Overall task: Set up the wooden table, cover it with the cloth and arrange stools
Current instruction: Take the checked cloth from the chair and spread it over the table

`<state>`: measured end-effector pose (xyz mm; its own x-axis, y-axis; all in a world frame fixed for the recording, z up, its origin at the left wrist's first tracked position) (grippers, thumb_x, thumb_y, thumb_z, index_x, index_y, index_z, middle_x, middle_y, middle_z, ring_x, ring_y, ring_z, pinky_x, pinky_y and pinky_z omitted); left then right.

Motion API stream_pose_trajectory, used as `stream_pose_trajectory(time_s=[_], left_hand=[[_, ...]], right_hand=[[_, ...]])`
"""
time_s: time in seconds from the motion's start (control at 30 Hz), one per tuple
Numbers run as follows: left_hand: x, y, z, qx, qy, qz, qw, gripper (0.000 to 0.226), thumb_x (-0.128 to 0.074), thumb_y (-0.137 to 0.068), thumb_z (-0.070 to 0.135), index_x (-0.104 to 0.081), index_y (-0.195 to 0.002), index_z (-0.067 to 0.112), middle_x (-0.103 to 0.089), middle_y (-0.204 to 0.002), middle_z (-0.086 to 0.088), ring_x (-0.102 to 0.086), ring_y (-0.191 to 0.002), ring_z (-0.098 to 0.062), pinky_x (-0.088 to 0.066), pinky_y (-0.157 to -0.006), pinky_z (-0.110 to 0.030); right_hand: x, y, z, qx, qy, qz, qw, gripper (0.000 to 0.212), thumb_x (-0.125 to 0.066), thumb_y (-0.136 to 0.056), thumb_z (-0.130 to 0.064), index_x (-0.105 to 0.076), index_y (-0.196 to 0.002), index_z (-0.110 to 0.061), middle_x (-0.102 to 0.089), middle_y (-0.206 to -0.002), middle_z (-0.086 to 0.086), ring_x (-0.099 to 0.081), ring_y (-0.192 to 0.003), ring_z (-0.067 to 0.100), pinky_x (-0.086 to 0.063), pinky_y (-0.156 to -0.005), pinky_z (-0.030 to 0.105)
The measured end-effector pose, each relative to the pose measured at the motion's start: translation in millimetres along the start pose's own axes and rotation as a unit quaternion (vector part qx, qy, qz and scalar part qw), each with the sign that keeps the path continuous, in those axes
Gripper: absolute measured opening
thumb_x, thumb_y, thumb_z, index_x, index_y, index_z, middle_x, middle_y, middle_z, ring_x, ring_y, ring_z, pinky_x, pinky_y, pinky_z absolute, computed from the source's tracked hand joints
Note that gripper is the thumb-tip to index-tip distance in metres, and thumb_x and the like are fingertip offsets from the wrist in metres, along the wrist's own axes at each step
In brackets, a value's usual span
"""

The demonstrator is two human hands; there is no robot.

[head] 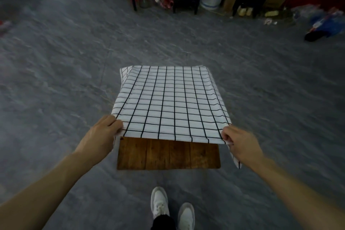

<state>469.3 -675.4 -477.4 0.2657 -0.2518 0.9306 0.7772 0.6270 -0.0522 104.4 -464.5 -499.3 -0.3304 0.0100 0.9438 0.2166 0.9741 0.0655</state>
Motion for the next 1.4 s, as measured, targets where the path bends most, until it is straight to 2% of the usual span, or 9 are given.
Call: stream_pose_trajectory(time_s=[0.2,0.4,0.57,0.67,0.8,0.97,1.27,1.33,1.4], left_hand=[[-46,24,7,-0.004,-0.009,-0.005,1.000,0.046,-0.064,-0.054,-0.024,-0.057,-0.083,0.011,-0.051,-0.084,-0.002,-0.049,-0.073,-0.025,-0.045,-0.056,-0.035],[-78,46,-1,0.073,0.033,0.038,0.996,0.037,-0.062,-0.060,-0.021,-0.058,-0.084,0.008,-0.051,-0.085,-0.002,-0.048,-0.078,-0.024,-0.046,-0.057,-0.043],[-95,57,-19,0.022,-0.003,0.018,1.000,0.036,-0.058,-0.062,-0.021,-0.057,-0.083,0.008,-0.050,-0.085,-0.005,-0.047,-0.078,-0.027,-0.046,-0.056,-0.042],[-101,74,-30,0.003,-0.028,-0.002,1.000,0.052,-0.057,-0.048,-0.028,-0.057,-0.083,0.009,-0.049,-0.086,-0.003,-0.045,-0.080,-0.024,-0.043,-0.056,-0.036],[-119,87,-31,0.003,-0.047,0.004,0.999,0.046,-0.059,-0.051,-0.026,-0.060,-0.081,0.008,-0.051,-0.082,-0.003,-0.047,-0.076,-0.025,-0.040,-0.053,-0.034],[-164,101,-43,0.038,-0.029,0.001,0.999,0.045,-0.059,-0.050,-0.028,-0.059,-0.076,0.009,-0.050,-0.077,-0.001,-0.048,-0.070,-0.025,-0.044,-0.051,-0.035],[-225,160,-51,0.094,-0.007,-0.085,0.992,0.050,-0.062,-0.048,-0.026,-0.057,-0.074,0.015,-0.050,-0.077,0.004,-0.047,-0.071,-0.020,-0.046,-0.051,-0.035],[-230,163,-50,0.110,-0.007,-0.106,0.988,0.049,-0.063,-0.049,-0.024,-0.058,-0.077,0.017,-0.049,-0.079,0.005,-0.045,-0.073,-0.018,-0.048,-0.052,-0.035],[-231,158,-48,0.103,-0.021,-0.115,0.988,0.047,-0.068,-0.053,-0.017,-0.061,-0.084,0.018,-0.050,-0.083,0.005,-0.043,-0.079,-0.017,-0.051,-0.055,-0.037]], right_hand=[[-41,27,24,0.020,0.027,-0.001,0.999,0.045,-0.068,-0.051,0.019,-0.052,-0.069,-0.019,-0.054,-0.069,-0.009,-0.047,-0.068,0.015,-0.030,-0.048,0.020],[-76,45,35,0.028,0.000,0.013,1.000,0.058,-0.064,-0.050,0.023,-0.041,-0.072,-0.025,-0.053,-0.072,-0.006,-0.047,-0.071,0.018,-0.045,-0.049,0.036],[-98,54,33,0.044,0.021,0.020,0.999,0.037,-0.064,-0.062,0.016,-0.049,-0.071,-0.016,-0.046,-0.074,-0.008,-0.032,-0.075,0.009,-0.035,-0.055,0.029],[-106,64,34,0.050,0.047,0.030,0.997,0.041,-0.066,-0.056,0.019,-0.048,-0.069,-0.016,-0.046,-0.071,-0.007,-0.033,-0.074,0.012,-0.037,-0.049,0.030],[-122,74,40,0.050,0.065,0.039,0.996,0.040,-0.063,-0.051,0.022,-0.050,-0.067,-0.013,-0.049,-0.067,-0.002,-0.034,-0.072,0.015,-0.030,-0.051,0.026],[-163,82,49,0.070,0.052,0.053,0.995,0.015,-0.043,-0.077,-0.002,-0.050,-0.071,-0.014,-0.048,-0.071,-0.003,-0.038,-0.072,0.019,-0.034,-0.057,0.030],[-227,122,60,0.023,0.005,-0.090,0.996,0.063,-0.070,-0.055,0.016,-0.037,-0.079,-0.031,-0.040,-0.080,-0.014,-0.038,-0.078,0.011,-0.043,-0.058,0.032],[-230,126,59,0.000,0.019,-0.120,0.993,0.055,-0.078,-0.057,0.007,-0.046,-0.084,-0.029,-0.048,-0.085,-0.011,-0.047,-0.082,0.015,-0.049,-0.061,0.034],[-230,123,55,-0.020,0.037,-0.132,0.990,0.044,-0.087,-0.065,-0.020,-0.059,-0.098,-0.025,-0.055,-0.097,-0.007,-0.053,-0.091,0.017,-0.052,-0.070,0.035]])
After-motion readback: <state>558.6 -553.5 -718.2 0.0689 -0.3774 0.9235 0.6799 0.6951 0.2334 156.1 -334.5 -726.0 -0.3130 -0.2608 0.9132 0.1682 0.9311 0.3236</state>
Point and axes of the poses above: each hand's wrist, its own y-axis away from the middle knuckle, its own x-axis out of the back of the hand, z = x × y, the point moved 3 cm from there along -y, towards the middle knuckle
